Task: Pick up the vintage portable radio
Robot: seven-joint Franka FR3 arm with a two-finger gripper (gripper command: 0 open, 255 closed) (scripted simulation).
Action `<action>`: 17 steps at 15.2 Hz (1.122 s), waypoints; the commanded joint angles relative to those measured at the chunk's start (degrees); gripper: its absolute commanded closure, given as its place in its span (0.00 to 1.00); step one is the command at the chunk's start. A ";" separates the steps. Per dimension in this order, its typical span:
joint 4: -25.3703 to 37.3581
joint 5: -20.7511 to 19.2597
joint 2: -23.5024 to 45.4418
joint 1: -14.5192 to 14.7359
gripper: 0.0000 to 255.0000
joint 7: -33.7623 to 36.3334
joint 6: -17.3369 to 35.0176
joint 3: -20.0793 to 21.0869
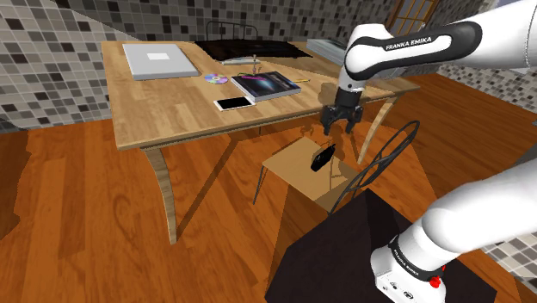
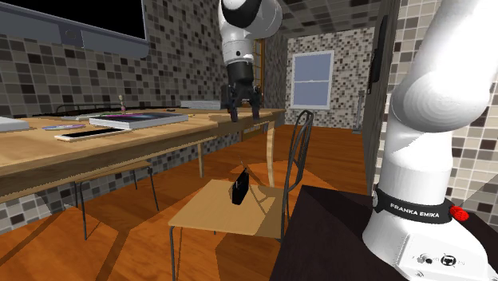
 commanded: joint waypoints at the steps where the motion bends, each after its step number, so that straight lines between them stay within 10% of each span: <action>1: 0.70 0.31 3.56 -1.00 0.00 2.15 3.43 -0.55; 17: 14.82 6.77 32.46 -7.87 0.00 14.22 21.88 -6.56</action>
